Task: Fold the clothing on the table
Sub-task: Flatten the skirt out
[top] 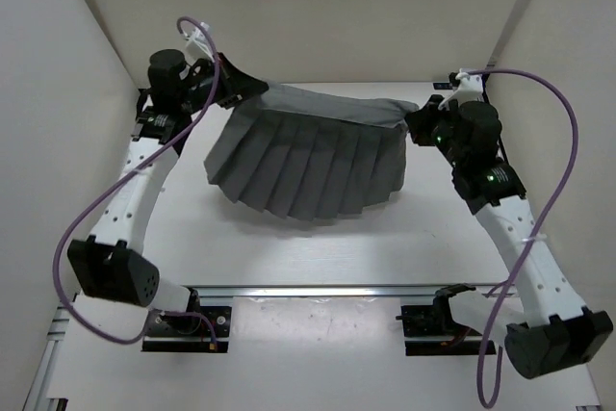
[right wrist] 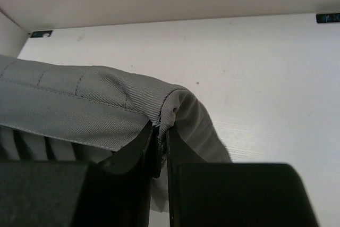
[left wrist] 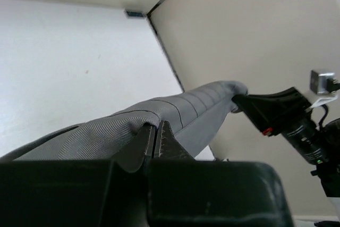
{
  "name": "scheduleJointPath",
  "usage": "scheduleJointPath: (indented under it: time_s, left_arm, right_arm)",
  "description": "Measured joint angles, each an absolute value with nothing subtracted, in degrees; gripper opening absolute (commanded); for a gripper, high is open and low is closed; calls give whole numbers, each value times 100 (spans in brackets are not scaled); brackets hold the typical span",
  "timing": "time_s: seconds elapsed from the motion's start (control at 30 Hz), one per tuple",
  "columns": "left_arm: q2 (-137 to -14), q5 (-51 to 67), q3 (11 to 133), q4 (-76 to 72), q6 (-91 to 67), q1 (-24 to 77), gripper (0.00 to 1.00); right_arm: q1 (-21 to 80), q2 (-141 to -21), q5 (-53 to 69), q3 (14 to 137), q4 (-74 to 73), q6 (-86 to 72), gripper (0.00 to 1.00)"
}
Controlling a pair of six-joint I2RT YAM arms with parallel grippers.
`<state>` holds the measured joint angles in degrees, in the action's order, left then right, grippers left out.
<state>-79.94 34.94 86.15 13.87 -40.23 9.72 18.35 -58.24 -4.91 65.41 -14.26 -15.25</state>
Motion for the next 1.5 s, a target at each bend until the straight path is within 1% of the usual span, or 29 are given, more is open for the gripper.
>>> scheduleJointPath:
  time_s: [0.17, 0.33, 0.4, 0.5, 0.73, 0.83, 0.93, 1.1, 1.17, 1.23, 1.33, 1.43, 1.5]
  left_arm:
    - [-8753, 3485, 8632, 1804, -3990, 996, 0]
    - [-8672, 3489, 8449, 1837, -3981, 996, 0]
    - [-8390, 3520, 8217, 1758, -3988, 985, 0]
    - [-7653, 3559, 7568, 1601, -3990, 969, 0]
    - [-5242, 3647, 5920, 1500, -4165, 976, 0]
    - [-4652, 3728, 5765, 1492, -4309, 976, 0]
    - [-4517, 3798, 5795, 1376, -4407, 958, 0]
    - [-5074, 3822, 5828, 1236, -4445, 910, 0]
    - [-5561, 3820, 5835, 1118, -4440, 880, 0]
    - [-6176, 3826, 5992, 1160, -4412, 873, 0]
    - [-7393, 3938, 6785, 1369, -4375, 880, 0]
    - [-8423, 3988, 7881, 1483, -4364, 858, 0]
    - [-8853, 3994, 8556, 1503, -4383, 808, 0]
  right_arm:
    - [1417, -6434, -183, 6591, -1398, -1586, 0]
    - [1431, -6407, -130, 6591, -1520, -1579, 0]
    - [1498, -6228, -132, 6591, -1649, -1577, 0]
    - [1691, -5760, -156, 6584, -1964, -1581, 0]
    - [2569, -4106, -325, 6429, -2961, -1782, 0]
    - [2921, -3789, -432, 6558, -3413, -1903, 0]
    - [3100, -3826, -580, 6667, -3592, -1933, 0]
    - [2954, -4272, -670, 6676, -3605, -1883, 0]
    - [2532, -4703, -438, 6674, -3463, -1839, 0]
    - [1890, -5175, 113, 6676, -3197, -1837, 0]
    - [1041, -6045, 987, 6814, -2825, -1911, 0]
    - [845, -6740, 1179, 7354, -2703, -1861, 0]
    - [829, -6976, 1201, 7822, -2624, -1789, 0]
